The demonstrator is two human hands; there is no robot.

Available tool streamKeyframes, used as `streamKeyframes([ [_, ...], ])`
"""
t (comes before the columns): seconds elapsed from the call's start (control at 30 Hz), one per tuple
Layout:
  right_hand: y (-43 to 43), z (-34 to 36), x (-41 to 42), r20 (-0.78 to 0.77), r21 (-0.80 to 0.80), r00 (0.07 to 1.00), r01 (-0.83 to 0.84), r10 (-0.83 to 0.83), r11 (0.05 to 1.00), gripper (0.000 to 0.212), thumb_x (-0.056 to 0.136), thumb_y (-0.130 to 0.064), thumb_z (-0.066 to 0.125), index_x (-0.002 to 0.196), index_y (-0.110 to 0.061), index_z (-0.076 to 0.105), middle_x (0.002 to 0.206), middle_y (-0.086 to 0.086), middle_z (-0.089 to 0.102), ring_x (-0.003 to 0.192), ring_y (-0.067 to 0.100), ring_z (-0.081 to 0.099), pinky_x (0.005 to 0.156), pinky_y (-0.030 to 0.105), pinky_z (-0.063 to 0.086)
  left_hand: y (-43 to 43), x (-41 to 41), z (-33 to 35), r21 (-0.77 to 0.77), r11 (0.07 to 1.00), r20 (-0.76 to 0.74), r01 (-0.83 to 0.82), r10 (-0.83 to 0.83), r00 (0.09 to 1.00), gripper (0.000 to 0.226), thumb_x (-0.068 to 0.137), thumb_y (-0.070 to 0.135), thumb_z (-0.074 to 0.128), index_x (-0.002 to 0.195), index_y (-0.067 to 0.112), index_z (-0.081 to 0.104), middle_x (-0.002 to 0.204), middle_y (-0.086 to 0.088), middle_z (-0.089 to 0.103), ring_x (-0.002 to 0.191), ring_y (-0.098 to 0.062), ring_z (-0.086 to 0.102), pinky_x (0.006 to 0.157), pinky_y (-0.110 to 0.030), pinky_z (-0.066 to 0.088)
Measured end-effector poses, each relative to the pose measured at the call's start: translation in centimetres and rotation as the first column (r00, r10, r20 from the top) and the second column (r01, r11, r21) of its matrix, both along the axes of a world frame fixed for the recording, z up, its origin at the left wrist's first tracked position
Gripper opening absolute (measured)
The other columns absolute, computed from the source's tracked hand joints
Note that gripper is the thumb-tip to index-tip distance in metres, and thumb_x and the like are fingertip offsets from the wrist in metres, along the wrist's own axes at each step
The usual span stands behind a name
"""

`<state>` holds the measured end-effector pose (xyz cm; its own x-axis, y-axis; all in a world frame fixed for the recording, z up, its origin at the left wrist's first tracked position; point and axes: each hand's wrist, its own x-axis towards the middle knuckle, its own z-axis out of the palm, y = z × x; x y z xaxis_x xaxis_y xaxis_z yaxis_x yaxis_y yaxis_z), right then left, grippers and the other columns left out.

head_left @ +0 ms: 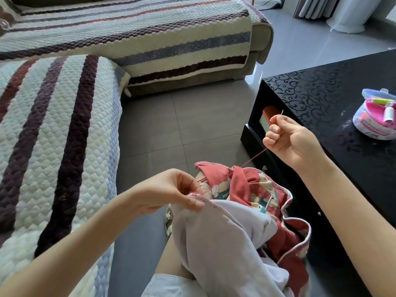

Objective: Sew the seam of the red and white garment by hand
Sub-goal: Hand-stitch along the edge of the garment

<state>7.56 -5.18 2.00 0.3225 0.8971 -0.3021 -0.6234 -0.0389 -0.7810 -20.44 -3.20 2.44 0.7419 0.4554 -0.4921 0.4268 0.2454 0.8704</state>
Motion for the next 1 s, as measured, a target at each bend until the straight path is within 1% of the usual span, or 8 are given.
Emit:
streamKeyframes([
  [0.13,2.5,-2.8,3.1,0.129,-0.188,0.951,0.303,-0.282,0.934,0.029,0.101,-0.006,0.031,0.078,-0.011,0.047,0.05,-0.003,0.034,0.035,0.006,0.027,0.039,0.014,0.024,-0.5,-0.5,0.4,-0.021,1.0,-0.004,-0.003,0.003,1.0,0.009,0.064,0.008,0.077,0.062,0.014,0.071,0.062,0.002,0.062,0.056,-0.004,0.054,0.056,-0.012,0.044],
  [0.23,2.7,-3.4,3.2,0.484,-0.221,0.829,0.427,-0.282,0.877,0.028,0.097,-0.006,0.036,0.075,-0.015,0.052,0.05,-0.007,0.034,0.031,0.002,0.025,0.034,0.016,0.019,-0.9,-0.5,0.8,-0.022,1.0,0.002,-0.016,0.016,1.0,0.009,0.063,0.008,0.077,0.061,0.014,0.07,0.061,0.002,0.06,0.055,-0.005,0.052,0.055,-0.012,0.042],
  [0.37,-0.8,-0.3,-3.1,0.736,-0.189,0.635,-0.138,0.233,0.972,0.02,0.096,-0.007,0.052,0.083,-0.009,0.067,0.044,-0.019,0.051,0.037,-0.002,0.041,0.038,0.01,0.026,-1.2,-0.6,1.3,-0.018,1.0,0.008,-0.016,0.017,1.0,0.011,0.062,0.006,0.077,0.063,0.012,0.068,0.059,0.002,0.058,0.054,-0.004,0.05,0.054,-0.011,0.041],
  [0.53,-5.8,0.6,-7.8,0.65,-0.259,0.332,-0.749,0.684,0.61,0.022,0.09,-0.022,0.064,0.096,-0.002,0.071,0.081,0.009,0.071,0.079,0.002,0.058,0.072,0.016,0.044,-1.6,-0.5,2.1,-0.028,1.0,0.037,0.003,-0.002,0.999,0.012,0.063,0.003,0.076,0.064,0.011,0.067,0.058,0.005,0.058,0.052,-0.002,0.049,0.052,-0.01,0.041],
  [0.6,-6.3,0.5,-8.4,0.62,-0.22,0.345,-0.786,0.705,0.578,0.027,0.088,-0.024,0.065,0.092,0.003,0.069,0.082,0.016,0.065,0.079,0.01,0.054,0.072,0.021,0.043,-1.7,-0.6,2.3,-0.029,1.0,0.039,0.001,0.0,0.999,0.012,0.063,0.002,0.076,0.067,0.008,0.066,0.059,0.005,0.059,0.052,-0.002,0.05,0.053,-0.01,0.041],
  [0.8,-6.5,1.2,-8.8,0.576,-0.118,0.523,-0.707,0.628,0.697,0.015,0.087,-0.005,0.064,0.074,-0.012,0.065,0.063,-0.011,0.062,0.061,-0.002,0.053,0.058,0.01,0.04,-1.9,-0.7,2.9,-0.032,0.999,0.029,0.03,-0.029,0.999,0.01,0.066,0.003,0.075,0.068,0.008,0.066,0.059,0.006,0.059,0.053,-0.002,0.051,0.054,-0.01,0.041],
  [0.9,-6.4,1.9,-8.4,0.591,-0.113,0.521,-0.703,0.616,0.702,0.012,0.083,-0.023,0.069,0.072,-0.022,0.07,0.067,0.0,0.061,0.062,0.01,0.051,0.056,0.019,0.038,-2.0,-0.8,3.3,-0.031,0.999,0.03,0.035,-0.034,0.999,0.013,0.071,-0.002,0.075,0.069,0.008,0.066,0.06,0.007,0.06,0.054,-0.001,0.052,0.054,-0.009,0.041],
  [1.0,-6.4,2.6,-8.4,0.563,-0.072,0.566,-0.693,0.603,0.718,0.019,0.082,-0.02,0.061,0.065,-0.024,0.069,0.056,-0.008,0.055,0.051,0.003,0.044,0.051,0.009,0.035,-2.2,-0.6,3.3,0.022,1.0,-0.011,0.01,-0.01,1.0,0.02,0.074,-0.006,0.075,0.066,0.011,0.068,0.06,0.006,0.061,0.054,-0.001,0.053,0.054,-0.009,0.041],
])
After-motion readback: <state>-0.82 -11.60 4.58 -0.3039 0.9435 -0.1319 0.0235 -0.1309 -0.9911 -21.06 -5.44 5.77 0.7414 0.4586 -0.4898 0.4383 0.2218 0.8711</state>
